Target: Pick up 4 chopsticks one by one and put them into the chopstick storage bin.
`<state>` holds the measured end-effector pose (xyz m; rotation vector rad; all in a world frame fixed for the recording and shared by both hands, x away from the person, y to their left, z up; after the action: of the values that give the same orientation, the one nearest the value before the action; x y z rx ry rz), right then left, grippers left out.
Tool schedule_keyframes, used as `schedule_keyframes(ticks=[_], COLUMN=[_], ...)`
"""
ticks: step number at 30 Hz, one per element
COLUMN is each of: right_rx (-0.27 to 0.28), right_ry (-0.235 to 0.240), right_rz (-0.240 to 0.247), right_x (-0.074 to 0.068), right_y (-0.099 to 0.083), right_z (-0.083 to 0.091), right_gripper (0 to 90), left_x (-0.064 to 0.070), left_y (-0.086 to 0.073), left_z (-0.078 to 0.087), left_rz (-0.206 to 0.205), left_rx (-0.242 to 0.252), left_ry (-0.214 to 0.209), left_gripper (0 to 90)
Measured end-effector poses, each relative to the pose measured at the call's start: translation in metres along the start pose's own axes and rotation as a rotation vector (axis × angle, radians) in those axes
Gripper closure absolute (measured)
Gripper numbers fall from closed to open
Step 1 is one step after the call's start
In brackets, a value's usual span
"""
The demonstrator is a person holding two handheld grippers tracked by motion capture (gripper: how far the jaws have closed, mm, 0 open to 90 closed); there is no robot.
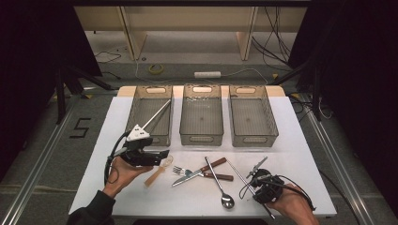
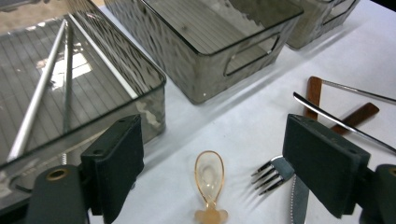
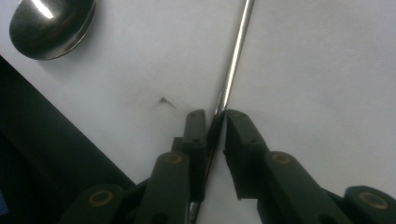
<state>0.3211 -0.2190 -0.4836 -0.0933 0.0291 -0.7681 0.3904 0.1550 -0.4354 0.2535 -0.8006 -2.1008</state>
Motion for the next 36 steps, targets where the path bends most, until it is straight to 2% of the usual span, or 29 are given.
schedule_keyframes(ticks=[6, 10, 17, 23, 30, 33, 36], right_rx=[-0.025, -0.033, -0.034, -0.033, 0.003, 0.028, 0.055], right_ry=[0.013, 0.026, 0.053, 0.039, 0.026, 0.029, 0.015], right_rz=[-0.017, -0.028, -0.045, -0.041, -0.033, -0.021, 0.007], right_x=[0.002, 0.005, 0.008, 0.009, 0.015, 0.015, 0.014], right_y=[0.003, 0.004, 0.004, 0.003, -0.002, -0.003, -0.001], right_z=[0.0, 0.0, 0.0, 0.002, 0.009, 0.015, 0.022], right_gripper=[82.0, 85.3, 85.7, 85.9, 86.0, 86.0, 86.0], left_x=[0.01, 0.013, 0.018, 0.02, 0.022, 0.025, 0.031], left_y=[-0.007, -0.009, -0.009, -0.009, -0.008, -0.006, -0.004], left_z=[-0.002, -0.003, -0.003, -0.003, -0.001, 0.0, 0.001], left_rz=[-0.039, -0.052, -0.069, -0.075, -0.078, -0.084, -0.106], left_rx=[-0.005, -0.013, -0.013, -0.012, -0.002, 0.003, 0.007], left_ry=[0.015, 0.007, -0.002, -0.003, -0.012, -0.021, -0.034], left_gripper=[20.0, 20.0, 20.0, 20.0, 20.0, 20.0, 19.9])
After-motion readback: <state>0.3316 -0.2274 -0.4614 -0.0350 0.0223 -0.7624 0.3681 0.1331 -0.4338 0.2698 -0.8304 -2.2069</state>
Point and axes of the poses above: each handheld gripper's, and its own axes: z roughly backward along the jaws, y roughly out of its top, x roughly to its right, the point moved 3 cm from there along -z, roughly forward along the jaws, and after that the axes turned 14 degrees about -x, right-handed, at the moved point
